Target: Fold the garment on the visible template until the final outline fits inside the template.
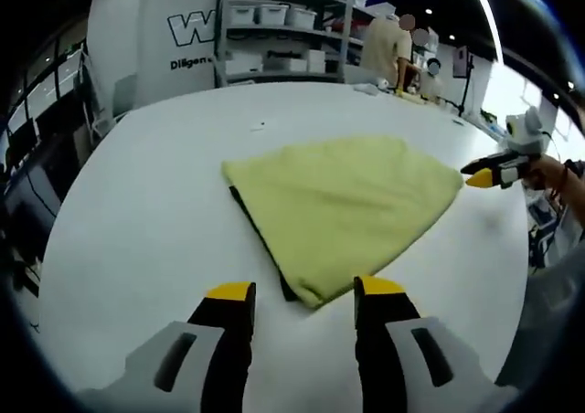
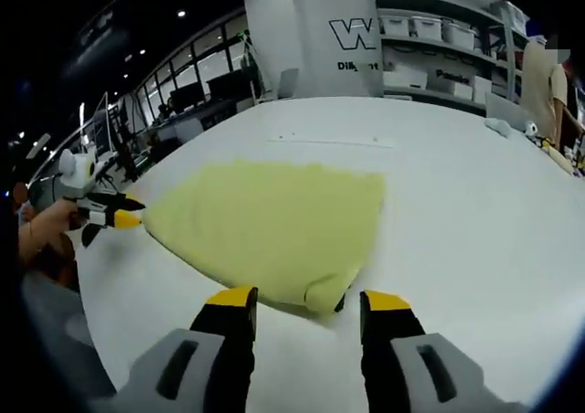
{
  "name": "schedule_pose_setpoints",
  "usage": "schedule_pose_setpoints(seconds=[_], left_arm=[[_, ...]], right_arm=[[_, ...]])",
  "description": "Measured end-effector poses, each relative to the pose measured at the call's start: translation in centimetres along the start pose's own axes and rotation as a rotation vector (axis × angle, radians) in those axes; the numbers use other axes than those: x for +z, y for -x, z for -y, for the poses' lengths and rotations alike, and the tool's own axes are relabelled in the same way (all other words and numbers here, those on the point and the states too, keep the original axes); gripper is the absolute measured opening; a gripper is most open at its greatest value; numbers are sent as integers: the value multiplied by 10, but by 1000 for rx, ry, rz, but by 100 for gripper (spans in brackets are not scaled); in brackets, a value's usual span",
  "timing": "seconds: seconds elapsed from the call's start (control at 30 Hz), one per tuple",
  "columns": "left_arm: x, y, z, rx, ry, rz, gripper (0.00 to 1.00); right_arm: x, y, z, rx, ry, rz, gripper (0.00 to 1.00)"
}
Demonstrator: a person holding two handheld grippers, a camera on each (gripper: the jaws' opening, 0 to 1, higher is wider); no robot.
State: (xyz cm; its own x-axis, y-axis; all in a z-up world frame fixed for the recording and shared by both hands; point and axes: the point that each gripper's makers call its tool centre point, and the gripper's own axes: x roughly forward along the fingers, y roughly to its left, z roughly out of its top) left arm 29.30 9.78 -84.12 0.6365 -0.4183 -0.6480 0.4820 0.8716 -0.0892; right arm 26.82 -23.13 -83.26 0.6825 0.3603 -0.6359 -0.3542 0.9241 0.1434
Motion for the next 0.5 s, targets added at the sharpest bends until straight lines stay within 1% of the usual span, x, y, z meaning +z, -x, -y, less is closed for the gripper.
schedule_pose_setpoints(seconds=[0.07, 0.13, 0.17, 0.23, 0.3, 0.33, 0.5], left_arm=[[-5, -1, -1, -1, 9, -10, 43], [-7, -1, 0, -5, 15, -14, 42], [-9, -1, 3, -10, 22, -17, 41], [-10, -2, 5, -16, 24, -15, 38], [-12, -5, 6, -19, 34, -21, 34], [-14, -6, 5, -10, 41, -21, 33], [-17, -8, 6, -12, 62, -26, 27]], right_arm=[[-5, 0, 3, -1, -3, 3, 34], [-8, -1, 5, -2, -8, 2, 27], [-10, -1, 6, -3, -9, 2, 22], [-11, -2, 8, -6, -20, 9, 16], [-14, -5, 8, -2, -19, 6, 15], [-18, -7, 8, -3, -19, -7, 14], [-20, -10, 7, -5, -12, -6, 3]])
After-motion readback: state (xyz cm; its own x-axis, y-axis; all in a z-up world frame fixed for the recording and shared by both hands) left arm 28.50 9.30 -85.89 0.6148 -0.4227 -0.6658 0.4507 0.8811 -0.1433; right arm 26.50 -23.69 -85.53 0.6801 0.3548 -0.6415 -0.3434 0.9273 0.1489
